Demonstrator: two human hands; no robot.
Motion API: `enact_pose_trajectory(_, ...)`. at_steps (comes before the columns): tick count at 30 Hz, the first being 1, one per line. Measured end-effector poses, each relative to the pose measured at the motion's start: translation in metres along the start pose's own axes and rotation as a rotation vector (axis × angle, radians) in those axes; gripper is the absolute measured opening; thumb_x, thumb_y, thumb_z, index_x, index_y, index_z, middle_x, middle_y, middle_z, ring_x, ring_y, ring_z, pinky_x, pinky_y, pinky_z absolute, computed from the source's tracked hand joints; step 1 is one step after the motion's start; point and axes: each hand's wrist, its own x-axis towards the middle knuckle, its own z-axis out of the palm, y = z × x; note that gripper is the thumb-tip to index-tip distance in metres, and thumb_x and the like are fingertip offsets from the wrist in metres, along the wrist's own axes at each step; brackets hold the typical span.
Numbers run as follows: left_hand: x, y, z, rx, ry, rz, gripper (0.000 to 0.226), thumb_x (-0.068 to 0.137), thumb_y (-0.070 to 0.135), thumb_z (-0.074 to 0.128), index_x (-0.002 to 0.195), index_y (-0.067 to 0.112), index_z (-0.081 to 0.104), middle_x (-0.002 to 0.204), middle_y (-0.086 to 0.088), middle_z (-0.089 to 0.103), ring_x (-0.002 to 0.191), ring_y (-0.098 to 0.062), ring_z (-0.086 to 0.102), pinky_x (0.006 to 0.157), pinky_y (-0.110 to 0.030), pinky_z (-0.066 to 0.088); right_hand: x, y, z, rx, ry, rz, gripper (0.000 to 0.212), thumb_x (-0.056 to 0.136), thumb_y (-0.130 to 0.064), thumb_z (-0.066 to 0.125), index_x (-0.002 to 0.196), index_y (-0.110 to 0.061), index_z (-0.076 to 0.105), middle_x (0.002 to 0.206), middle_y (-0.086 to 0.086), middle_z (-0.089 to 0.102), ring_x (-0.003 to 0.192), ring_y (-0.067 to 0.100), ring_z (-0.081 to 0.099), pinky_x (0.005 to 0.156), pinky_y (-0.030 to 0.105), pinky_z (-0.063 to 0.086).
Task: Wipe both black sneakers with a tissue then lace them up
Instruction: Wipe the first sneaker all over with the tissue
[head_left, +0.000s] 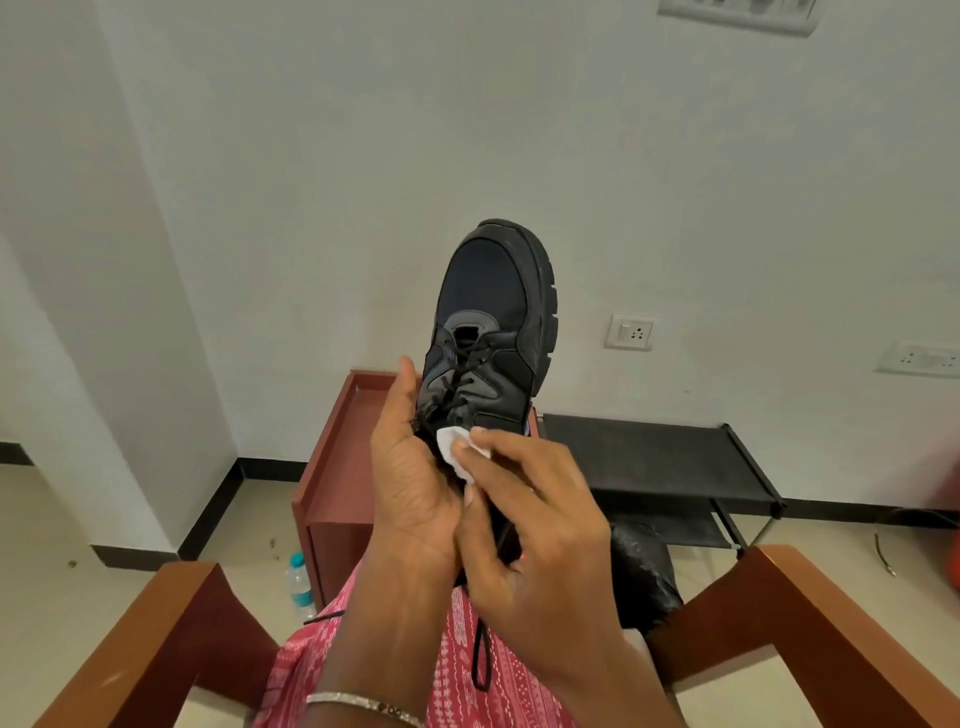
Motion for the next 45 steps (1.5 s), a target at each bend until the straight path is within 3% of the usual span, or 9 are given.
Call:
enact_pose_trajectory(3, -0.002, -0.007, 0.003, 0.024, 0.021, 0.119, 0.064, 0.090, 0.058, 0.059, 0.121, 0.003, 0.071, 0.116, -0.018, 0.072, 0.098, -0.030, 0.074, 0.078, -0.040, 0.063, 0.021, 0.017, 0.002, -0.098, 0.050, 0.047, 0.030, 0.090, -0.004, 0.065, 0.119, -0.006, 0.071, 0.122, 0.005, 0.063, 0.114, 0.017, 0.058, 0.094, 0.031, 0.051)
enact_pose_trajectory(7, -0.004, -0.015, 0.006, 0.026, -0.004, 0.091, 0.068, 0.093, 0.061, 0.051, 0.118, 0.002, 0.072, 0.120, -0.019, 0.071, 0.102, -0.031, 0.073, 0.078, -0.041, 0.062, 0.044, 0.034, -0.002, -0.161, 0.123, 0.070, 0.024, 0.092, -0.004, 0.065, 0.115, -0.005, 0.072, 0.118, 0.007, 0.063, 0.110, 0.020, 0.060, 0.091, 0.032, 0.052)
enact_pose_trajectory(14, 0.003, -0.007, -0.003, 0.004, 0.026, 0.073, 0.066, 0.094, 0.058, 0.050, 0.117, 0.000, 0.070, 0.115, -0.022, 0.072, 0.087, -0.032, 0.076, 0.068, -0.041, 0.063, 0.001, 0.006, -0.006, -0.033, -0.026, 0.052, 0.024, 0.086, -0.005, 0.075, 0.110, -0.010, 0.076, 0.110, -0.002, 0.069, 0.106, 0.009, 0.061, 0.095, 0.022, 0.049)
enact_pose_trajectory(19, 0.002, -0.015, 0.000, 0.013, 0.044, 0.099, 0.048, 0.095, 0.041, 0.055, 0.103, 0.001, 0.078, 0.108, -0.017, 0.074, 0.090, -0.028, 0.075, 0.084, -0.040, 0.061, 0.033, 0.026, -0.007, -0.150, 0.094, 0.036, 0.019, 0.088, -0.006, 0.075, 0.106, -0.007, 0.076, 0.106, 0.002, 0.069, 0.100, 0.014, 0.062, 0.093, 0.019, 0.048)
enact_pose_trajectory(22, 0.001, -0.017, 0.000, 0.022, 0.032, 0.096, 0.042, 0.096, 0.036, 0.054, 0.091, 0.003, 0.081, 0.101, -0.014, 0.076, 0.086, -0.026, 0.076, 0.077, -0.036, 0.063, 0.038, 0.025, -0.006, -0.198, 0.148, 0.039, 0.020, 0.089, -0.004, 0.073, 0.108, -0.006, 0.075, 0.106, 0.003, 0.068, 0.099, 0.017, 0.061, 0.092, 0.014, 0.044)
enact_pose_trajectory(26, 0.003, -0.012, -0.002, 0.028, 0.029, 0.087, 0.043, 0.094, 0.035, 0.055, 0.084, 0.001, 0.080, 0.092, -0.016, 0.075, 0.073, -0.027, 0.075, 0.067, -0.036, 0.064, 0.015, 0.006, -0.006, -0.088, 0.054, 0.116, 0.019, 0.089, -0.010, 0.074, 0.108, -0.011, 0.075, 0.104, -0.004, 0.066, 0.098, 0.011, 0.060, 0.086, 0.024, 0.051)
enact_pose_trajectory(31, 0.005, -0.010, -0.002, 0.029, 0.054, 0.081, 0.043, 0.093, 0.036, 0.056, 0.081, 0.003, 0.081, 0.091, -0.014, 0.075, 0.072, -0.026, 0.074, 0.079, -0.041, 0.059, 0.008, 0.004, -0.010, -0.076, -0.002, 0.096, 0.018, 0.089, -0.010, 0.073, 0.106, -0.012, 0.075, 0.103, -0.004, 0.065, 0.096, 0.010, 0.059, 0.085, 0.022, 0.050)
enact_pose_trajectory(37, 0.007, -0.013, -0.004, 0.007, 0.079, 0.086, 0.042, 0.095, 0.033, 0.055, 0.111, 0.001, 0.075, 0.121, -0.018, 0.070, 0.113, -0.032, 0.068, 0.106, -0.042, 0.048, 0.038, 0.031, 0.000, -0.253, 0.194, 0.085, 0.017, 0.093, -0.008, 0.066, 0.109, -0.006, 0.073, 0.103, 0.007, 0.065, 0.094, 0.019, 0.058, 0.083, 0.016, 0.045)
enact_pose_trajectory(45, 0.007, 0.000, -0.007, -0.005, 0.108, 0.161, 0.040, 0.094, 0.038, 0.055, 0.092, 0.007, 0.082, 0.110, -0.014, 0.075, 0.086, -0.029, 0.074, 0.094, -0.040, 0.054, -0.010, 0.002, -0.001, -0.089, 0.017, 0.045, 0.020, 0.092, -0.011, 0.063, 0.109, -0.012, 0.075, 0.108, -0.002, 0.067, 0.102, 0.009, 0.059, 0.092, 0.017, 0.047)
